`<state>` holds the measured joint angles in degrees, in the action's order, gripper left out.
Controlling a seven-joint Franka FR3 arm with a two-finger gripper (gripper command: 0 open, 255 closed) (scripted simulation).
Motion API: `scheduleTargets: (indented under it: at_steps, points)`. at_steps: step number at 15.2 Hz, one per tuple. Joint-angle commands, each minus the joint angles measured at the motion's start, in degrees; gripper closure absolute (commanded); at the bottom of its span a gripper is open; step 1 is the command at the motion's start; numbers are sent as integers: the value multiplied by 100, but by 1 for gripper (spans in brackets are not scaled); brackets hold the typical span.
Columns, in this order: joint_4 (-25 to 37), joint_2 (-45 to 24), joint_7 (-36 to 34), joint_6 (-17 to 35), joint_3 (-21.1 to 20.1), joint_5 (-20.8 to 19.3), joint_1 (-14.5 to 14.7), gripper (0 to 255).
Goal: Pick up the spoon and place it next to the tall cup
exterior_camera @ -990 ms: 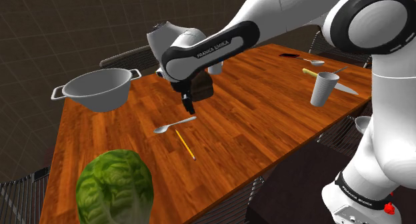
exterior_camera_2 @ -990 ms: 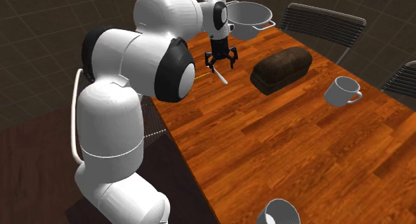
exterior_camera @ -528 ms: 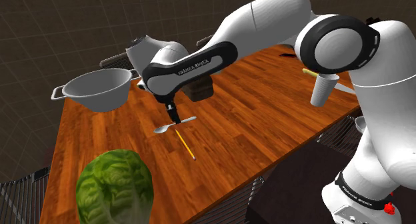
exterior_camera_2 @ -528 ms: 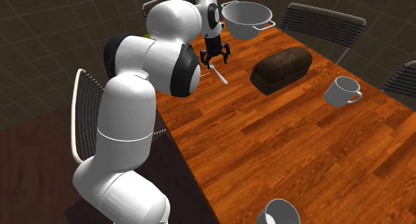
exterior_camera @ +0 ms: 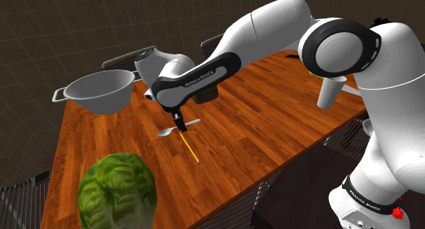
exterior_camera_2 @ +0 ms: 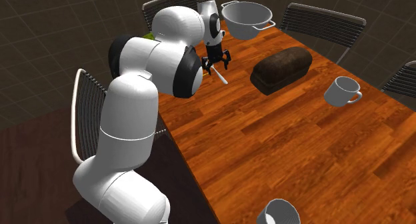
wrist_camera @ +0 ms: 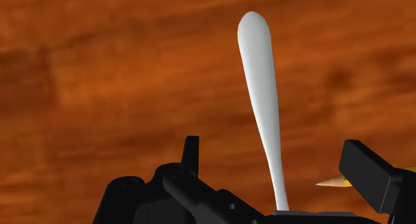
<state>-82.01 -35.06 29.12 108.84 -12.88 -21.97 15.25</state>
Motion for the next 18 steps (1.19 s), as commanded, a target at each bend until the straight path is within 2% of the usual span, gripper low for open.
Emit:
scheduleTargets:
  at_steps: [1,6,7,18]
  points:
    - [-21,3,-3,21,1,-2,-3,0]
    - [-20,3,-3,20,1,-2,-3,0]
    - [-20,3,-3,20,1,-2,-3,255]
    - [42,60,32,-94,-10,20,-3,255]
